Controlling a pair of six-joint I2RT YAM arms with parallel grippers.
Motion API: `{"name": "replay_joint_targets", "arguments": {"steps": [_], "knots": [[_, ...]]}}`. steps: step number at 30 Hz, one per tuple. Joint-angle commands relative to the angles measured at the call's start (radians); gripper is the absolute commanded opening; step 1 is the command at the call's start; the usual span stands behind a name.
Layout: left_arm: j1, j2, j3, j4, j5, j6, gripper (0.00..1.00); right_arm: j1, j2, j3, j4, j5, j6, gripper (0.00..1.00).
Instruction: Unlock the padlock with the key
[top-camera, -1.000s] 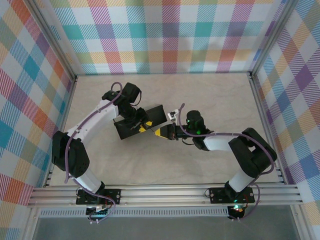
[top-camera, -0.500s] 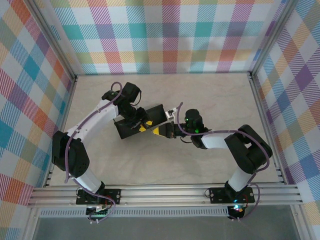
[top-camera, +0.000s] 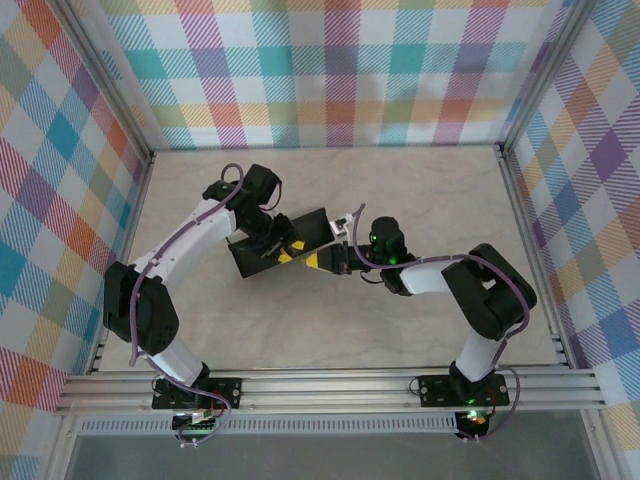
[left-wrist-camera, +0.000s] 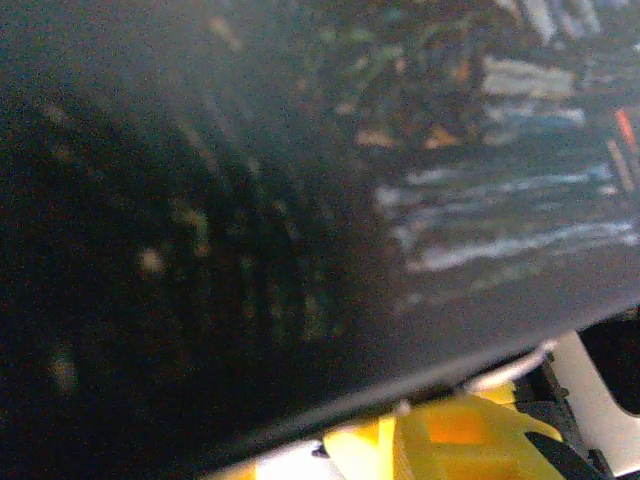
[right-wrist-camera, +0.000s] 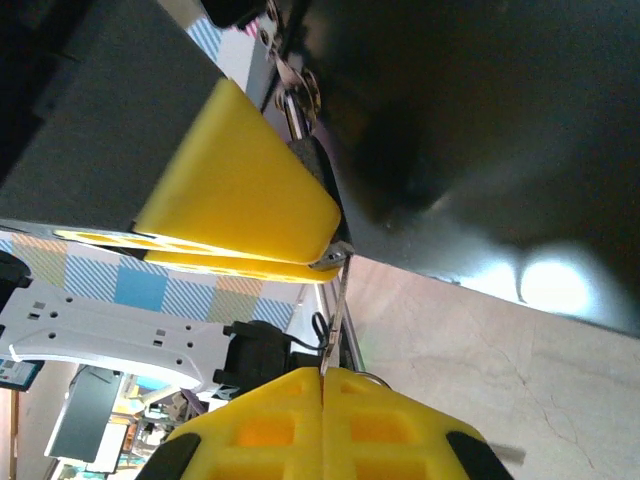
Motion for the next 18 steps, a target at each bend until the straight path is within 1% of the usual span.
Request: {"name": "replay_joint_targets", "arguments": {"steps": [1,8,12,16,18], "knots": [[0.015,-0.032,0.004,0.011,0.054,0.003,0.0,-0.023,0.025,-0.017,0.145,-0.019,0.031,0.0],[0.019,-0.039,-0.001,0.011,0.054,0.006,0.0,-0.022,-0.025,-0.017,0.039,-0.021,-0.042,0.0],[0.02,-0.043,-0.005,0.02,0.057,0.0,0.0,-0.02,-0.022,-0.01,0.041,-0.027,-0.042,0.0],[0.022,-0.043,-0.005,0.019,0.056,-0.001,0.0,-0.016,-0.012,-0.021,0.11,-0.033,-0.012,0.0],[0.024,-0.044,-0.007,0.019,0.055,-0.004,0.0,-0.012,-0.014,-0.027,0.113,-0.031,-0.01,0.0]]}}
